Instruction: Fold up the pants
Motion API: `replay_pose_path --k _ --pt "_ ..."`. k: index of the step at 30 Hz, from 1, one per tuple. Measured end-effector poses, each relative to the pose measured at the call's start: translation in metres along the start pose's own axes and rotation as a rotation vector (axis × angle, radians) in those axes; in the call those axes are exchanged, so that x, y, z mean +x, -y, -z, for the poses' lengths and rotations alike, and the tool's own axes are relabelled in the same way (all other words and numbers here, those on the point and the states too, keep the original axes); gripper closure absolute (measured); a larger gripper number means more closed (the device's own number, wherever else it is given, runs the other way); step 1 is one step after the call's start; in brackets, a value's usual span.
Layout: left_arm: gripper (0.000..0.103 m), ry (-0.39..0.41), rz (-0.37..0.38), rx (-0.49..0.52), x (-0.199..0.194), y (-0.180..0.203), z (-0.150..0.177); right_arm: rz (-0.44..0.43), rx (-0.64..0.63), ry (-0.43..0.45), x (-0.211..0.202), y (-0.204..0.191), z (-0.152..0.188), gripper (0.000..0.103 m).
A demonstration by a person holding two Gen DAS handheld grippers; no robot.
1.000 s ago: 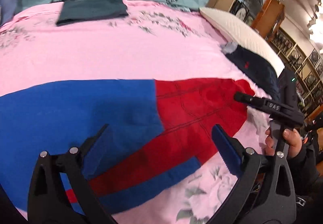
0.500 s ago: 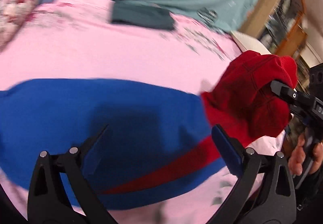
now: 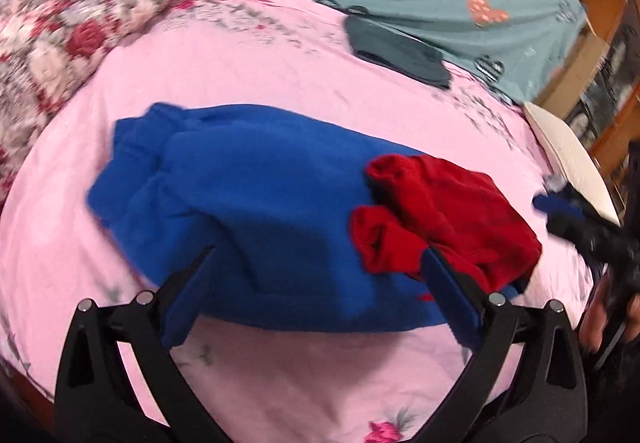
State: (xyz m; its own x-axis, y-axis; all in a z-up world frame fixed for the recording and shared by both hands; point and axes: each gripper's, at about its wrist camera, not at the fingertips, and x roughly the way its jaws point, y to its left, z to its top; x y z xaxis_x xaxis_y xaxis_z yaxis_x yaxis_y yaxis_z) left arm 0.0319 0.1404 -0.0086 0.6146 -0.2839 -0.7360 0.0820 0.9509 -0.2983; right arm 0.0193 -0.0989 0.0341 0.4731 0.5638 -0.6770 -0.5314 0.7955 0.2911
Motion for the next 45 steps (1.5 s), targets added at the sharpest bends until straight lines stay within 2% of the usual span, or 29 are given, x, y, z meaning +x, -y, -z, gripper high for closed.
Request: replay_pose_path --k 1,3,6,10,12,14,15,17,19,20,21,23,27,29,30,32,33,35,36,38,40,41,43,45 --pt "0.002 -0.005 0.011 0.032 0.006 0.010 -0.001 0.068 -0.009 0.012 -0.008 0.007 0.000 0.050" --pt "0.002 -0.029 0.006 0.061 0.015 0.019 0.002 0.116 0.011 -0.010 -0.008 0.020 0.002 0.050" --pt "0.002 -0.105 0.025 0.063 0.030 0.025 0.012 0.071 0.018 -0.039 0.002 0.023 0.004 0.050" --pt "0.002 -0.120 0.045 0.044 0.027 0.022 0.023 -0.022 -0.139 -0.061 0.024 -0.011 -0.013 0.050" --pt "0.002 -0.117 0.039 0.034 0.025 0.020 0.026 -0.094 -0.179 -0.117 0.049 -0.021 -0.025 0.050" --pt "0.002 -0.110 0.014 0.036 0.018 0.020 0.030 -0.095 -0.230 -0.199 0.079 -0.034 -0.032 0.050" --pt "0.002 -0.100 0.003 0.038 0.013 0.018 0.032 -0.076 -0.267 -0.247 0.094 -0.041 -0.033 0.050" --pt "0.002 -0.092 -0.018 0.040 0.003 0.013 0.036 0.031 -0.385 -0.345 0.125 -0.051 -0.021 0.047" --pt "0.002 -0.081 -0.015 0.017 -0.004 0.004 0.038 0.044 -0.424 -0.389 0.138 -0.050 -0.007 0.048" --pt "0.002 -0.080 -0.019 0.003 -0.006 -0.001 0.040 0.035 -0.417 -0.373 0.135 -0.046 -0.005 0.060" --pt "0.002 -0.080 -0.018 -0.006 -0.007 -0.004 0.040 0.011 -0.362 -0.359 0.130 -0.037 -0.009 0.078" --pt "0.002 -0.079 -0.009 -0.021 -0.009 -0.010 0.039 -0.018 -0.265 -0.288 0.109 -0.018 -0.022 0.080" --pt "0.002 -0.058 0.017 -0.002 -0.012 -0.008 0.034 0.065 -0.121 -0.052 0.032 0.020 -0.051 0.080" --pt "0.002 -0.048 0.026 0.004 -0.011 -0.006 0.032 0.122 -0.130 0.036 0.004 0.016 -0.058 0.080" --pt "0.002 -0.044 0.025 0.000 -0.010 -0.006 0.030 0.133 -0.158 0.038 0.005 0.005 -0.058 0.079" --pt "0.002 -0.042 0.022 -0.019 -0.007 -0.008 0.028 0.073 -0.177 -0.033 0.035 -0.011 -0.056 0.073" --pt "0.002 -0.044 0.018 -0.027 -0.007 -0.009 0.028 0.005 -0.162 -0.112 0.063 -0.017 -0.046 0.066" --pt "0.002 -0.049 0.002 -0.033 -0.008 -0.013 0.030 -0.109 -0.120 -0.293 0.119 -0.025 -0.032 0.063" --pt "0.002 -0.052 -0.005 -0.033 -0.010 -0.014 0.031 -0.112 -0.116 -0.353 0.136 -0.026 -0.021 0.060" --pt "0.002 -0.051 -0.012 -0.029 -0.014 -0.015 0.033 -0.157 -0.092 -0.308 0.127 -0.019 -0.022 0.058" --pt "0.002 -0.042 -0.010 -0.001 -0.018 -0.010 0.030 -0.213 -0.032 -0.225 0.093 -0.005 -0.032 0.058" --pt "0.002 -0.033 0.000 0.014 -0.018 -0.006 0.028 -0.208 -0.026 -0.176 0.072 0.000 -0.036 0.058" --pt "0.002 -0.012 0.035 0.037 -0.018 0.008 0.017 -0.108 -0.043 -0.074 0.026 0.013 -0.042 0.059" --pt "0.002 0.000 0.107 0.042 -0.014 0.031 0.001 0.092 -0.058 -0.010 -0.005 0.026 -0.039 0.059"
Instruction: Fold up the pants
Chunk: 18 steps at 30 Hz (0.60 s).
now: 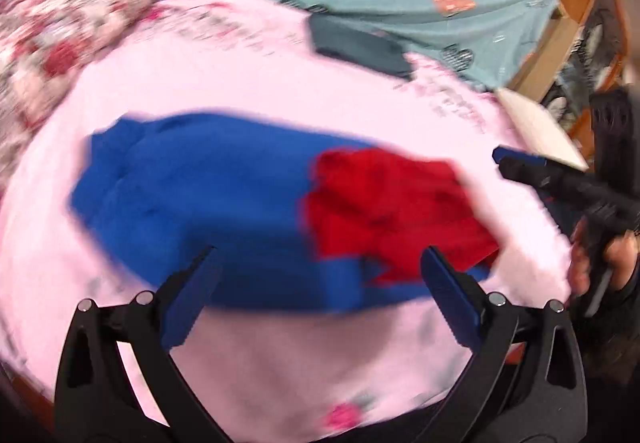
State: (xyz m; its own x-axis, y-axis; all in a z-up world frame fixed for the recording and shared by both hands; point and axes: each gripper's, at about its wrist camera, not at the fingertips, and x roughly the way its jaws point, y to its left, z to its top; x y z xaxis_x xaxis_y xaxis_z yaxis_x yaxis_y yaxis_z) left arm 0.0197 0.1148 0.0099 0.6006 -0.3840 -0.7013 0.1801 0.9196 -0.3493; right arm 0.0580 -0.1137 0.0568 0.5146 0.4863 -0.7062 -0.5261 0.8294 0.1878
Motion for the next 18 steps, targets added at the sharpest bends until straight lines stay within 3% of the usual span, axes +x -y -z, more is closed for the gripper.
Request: replay_pose_path --k 2,4,6,7,13,14,15,18 --pt "0.002 0.012 0.113 -0.007 0.012 0.025 -0.017 0.056 0.012 -0.023 -0.005 0.012 0.012 0.060" --pt "0.002 0.003 0.155 -0.009 0.030 0.041 -0.025 0.081 -0.008 -0.121 0.014 0.012 0.030 0.064" --pt "0.002 -0.091 0.116 -0.042 0.071 0.040 -0.025 0.094 -0.059 -0.282 0.053 0.009 0.060 0.067" --pt "0.002 -0.157 0.059 -0.071 0.094 0.032 -0.020 0.113 -0.106 -0.269 0.060 0.004 0.069 0.066" --pt "0.002 -0.119 -0.059 0.019 0.091 0.036 -0.012 0.085 -0.170 -0.227 0.037 -0.002 0.061 0.067" --pt "0.002 -0.119 -0.114 0.008 0.092 0.028 -0.010 0.079 -0.175 -0.242 0.039 -0.003 0.064 0.067" --pt "0.002 -0.134 -0.152 -0.025 0.096 0.013 -0.009 0.103 -0.204 -0.314 0.052 0.001 0.076 0.066" --pt "0.003 -0.106 -0.104 -0.042 0.080 0.003 -0.006 0.129 -0.276 -0.338 0.051 -0.009 0.080 0.066"
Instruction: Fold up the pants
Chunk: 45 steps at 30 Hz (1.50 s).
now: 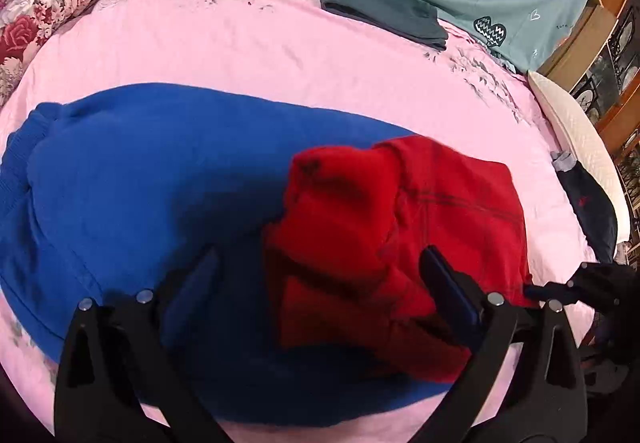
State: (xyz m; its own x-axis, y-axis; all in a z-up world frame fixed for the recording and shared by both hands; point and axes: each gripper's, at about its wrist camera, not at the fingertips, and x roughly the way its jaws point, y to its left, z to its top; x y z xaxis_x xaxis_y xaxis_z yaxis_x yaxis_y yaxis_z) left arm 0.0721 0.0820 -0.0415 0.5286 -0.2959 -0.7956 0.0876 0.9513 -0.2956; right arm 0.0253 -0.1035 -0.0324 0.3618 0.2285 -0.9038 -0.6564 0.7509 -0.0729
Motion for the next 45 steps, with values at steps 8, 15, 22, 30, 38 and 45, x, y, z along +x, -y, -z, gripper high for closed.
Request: replay_pose_path --k 8,15,22,30,38,45 --pt "0.002 0.118 0.183 0.089 -0.040 0.059 0.002 0.014 0.234 0.158 -0.008 0.072 -0.050 0.064" --pt "0.002 0.076 0.195 0.105 -0.013 0.055 0.012 0.034 0.221 0.086 0.040 0.069 -0.052 0.059" --pt "0.002 0.387 0.246 -0.123 -0.121 -0.026 0.028 -0.130 0.357 0.318 -0.020 0.071 -0.020 0.046" --pt "0.004 0.358 0.260 -0.701 -0.082 -0.163 0.046 -0.194 0.188 0.300 -0.022 0.008 -0.057 0.046" --pt "0.004 0.300 0.183 -0.794 -0.073 -0.172 0.046 -0.202 0.079 0.292 -0.025 -0.026 -0.083 0.046" --pt "0.005 0.273 0.209 -0.816 -0.046 -0.174 0.020 -0.214 -0.046 0.249 -0.005 -0.037 -0.150 0.047"
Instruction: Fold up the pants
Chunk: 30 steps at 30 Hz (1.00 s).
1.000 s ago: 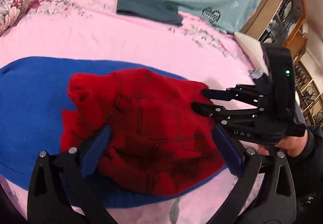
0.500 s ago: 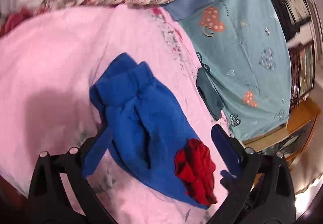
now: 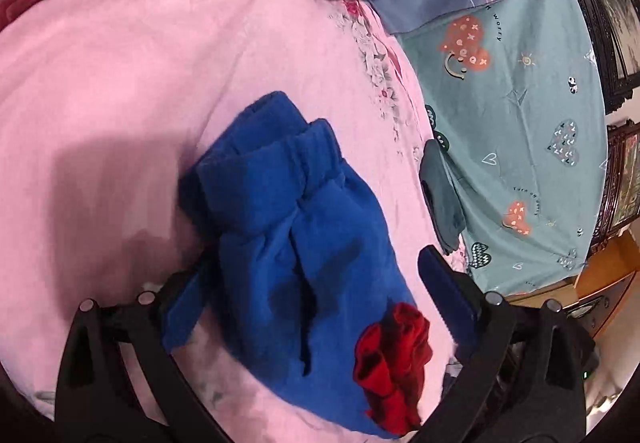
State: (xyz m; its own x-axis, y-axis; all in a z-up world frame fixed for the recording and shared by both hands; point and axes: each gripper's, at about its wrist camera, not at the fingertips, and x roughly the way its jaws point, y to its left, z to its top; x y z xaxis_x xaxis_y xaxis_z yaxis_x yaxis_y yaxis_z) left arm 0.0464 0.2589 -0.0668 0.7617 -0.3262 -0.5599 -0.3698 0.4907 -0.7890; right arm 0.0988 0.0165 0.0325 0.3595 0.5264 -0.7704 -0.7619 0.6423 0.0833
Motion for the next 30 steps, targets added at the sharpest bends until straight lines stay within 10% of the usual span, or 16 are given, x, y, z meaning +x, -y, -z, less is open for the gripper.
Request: replay_pose_path --k 1,4,5,10,12,13,23,25,27,30 --pt "0.013 -0.012 -0.006 0.007 0.005 0.000 -0.002 -0.013 -0.022 -0.023 0.013 0.002 -0.013 0.048" --pt "0.080 -0.066 -0.004 -0.077 0.018 -0.023 -0.007 -0.057 -0.070 -0.074 0.045 0.003 -0.042 0.048" --pt "0.086 -0.086 0.023 -0.107 0.021 -0.031 -0.007 -0.066 -0.097 -0.080 0.056 0.000 -0.051 0.048" --pt "0.086 -0.069 0.025 -0.070 0.020 -0.028 -0.006 -0.096 -0.182 -0.152 0.124 -0.008 -0.076 0.048" --pt "0.088 -0.068 0.038 -0.040 0.021 -0.024 -0.006 -0.129 -0.138 -0.282 0.155 -0.002 -0.071 0.091" --pt "0.091 -0.061 0.044 -0.018 0.019 -0.019 -0.006 -0.150 -0.122 -0.305 0.160 -0.001 -0.067 0.092" --pt "0.092 0.052 0.163 0.579 -0.041 0.153 0.071 -0.185 0.004 0.106 -0.027 0.046 -0.042 0.094" --pt "0.091 -0.015 0.183 0.709 -0.034 0.186 0.104 -0.160 0.103 0.179 -0.069 0.071 -0.007 0.083" --pt "0.077 -0.140 0.136 0.887 -0.004 0.212 0.154 -0.090 0.232 0.189 -0.093 0.099 0.040 0.032" --pt "0.054 -0.365 0.056 0.999 0.049 0.210 0.204 0.059 0.465 0.129 -0.110 0.142 0.128 0.027"
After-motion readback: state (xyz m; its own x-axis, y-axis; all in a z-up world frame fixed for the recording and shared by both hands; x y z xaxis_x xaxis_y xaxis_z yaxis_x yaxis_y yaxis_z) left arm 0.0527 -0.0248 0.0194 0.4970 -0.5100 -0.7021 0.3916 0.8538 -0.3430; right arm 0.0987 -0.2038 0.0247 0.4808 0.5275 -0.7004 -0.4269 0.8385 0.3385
